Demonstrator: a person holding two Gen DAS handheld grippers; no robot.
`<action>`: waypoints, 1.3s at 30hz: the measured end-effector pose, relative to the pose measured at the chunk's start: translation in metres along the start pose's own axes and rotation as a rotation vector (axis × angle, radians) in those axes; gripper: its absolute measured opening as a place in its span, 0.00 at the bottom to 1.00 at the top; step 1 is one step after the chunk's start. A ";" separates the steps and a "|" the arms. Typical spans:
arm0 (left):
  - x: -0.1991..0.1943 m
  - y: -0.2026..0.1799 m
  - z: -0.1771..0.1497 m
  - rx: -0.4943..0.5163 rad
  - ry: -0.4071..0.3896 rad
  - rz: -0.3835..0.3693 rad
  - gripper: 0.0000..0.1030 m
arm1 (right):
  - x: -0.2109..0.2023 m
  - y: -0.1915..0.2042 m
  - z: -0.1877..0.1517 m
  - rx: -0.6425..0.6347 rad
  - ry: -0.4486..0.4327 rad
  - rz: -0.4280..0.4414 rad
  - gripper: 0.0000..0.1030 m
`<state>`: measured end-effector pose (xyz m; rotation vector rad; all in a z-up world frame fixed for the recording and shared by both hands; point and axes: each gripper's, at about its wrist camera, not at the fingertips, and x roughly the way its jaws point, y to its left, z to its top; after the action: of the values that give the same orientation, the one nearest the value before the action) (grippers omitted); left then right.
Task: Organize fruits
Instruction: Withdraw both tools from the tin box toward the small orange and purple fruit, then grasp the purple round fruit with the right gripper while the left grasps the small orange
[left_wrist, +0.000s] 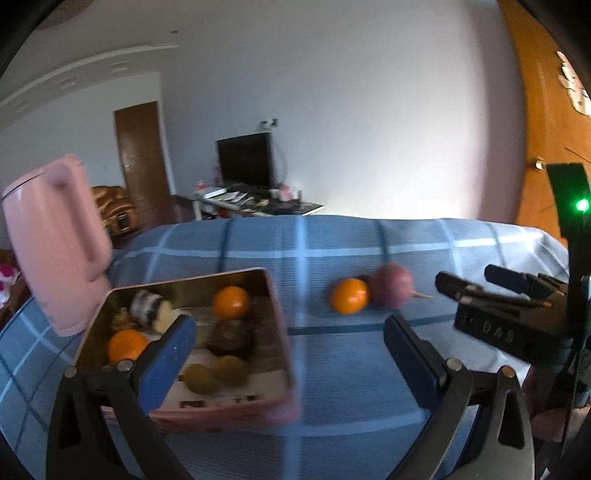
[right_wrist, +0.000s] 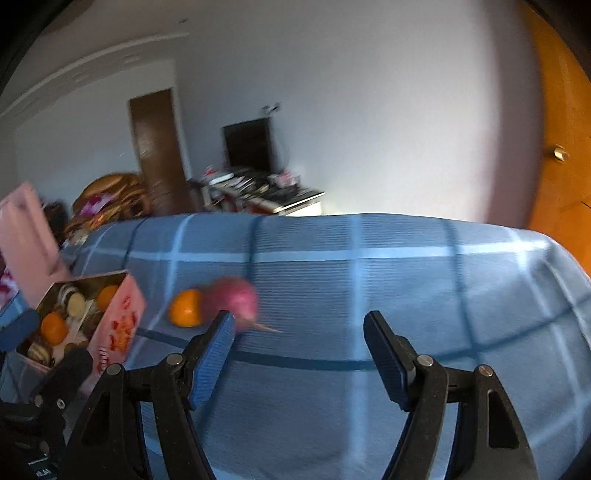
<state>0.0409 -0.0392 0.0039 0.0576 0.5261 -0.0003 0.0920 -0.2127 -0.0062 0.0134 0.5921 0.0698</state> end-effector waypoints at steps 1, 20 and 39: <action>0.002 0.003 0.001 -0.007 0.005 0.003 1.00 | 0.008 0.008 0.001 -0.024 0.019 0.016 0.71; 0.013 0.010 0.006 -0.010 0.003 -0.037 0.88 | 0.065 0.050 0.003 -0.111 0.205 0.019 0.53; 0.109 -0.098 0.024 0.238 0.241 -0.063 0.59 | -0.003 -0.054 -0.024 0.231 0.072 -0.061 0.54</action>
<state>0.1459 -0.1364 -0.0360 0.2758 0.7675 -0.1187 0.0790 -0.2669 -0.0262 0.2181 0.6699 -0.0578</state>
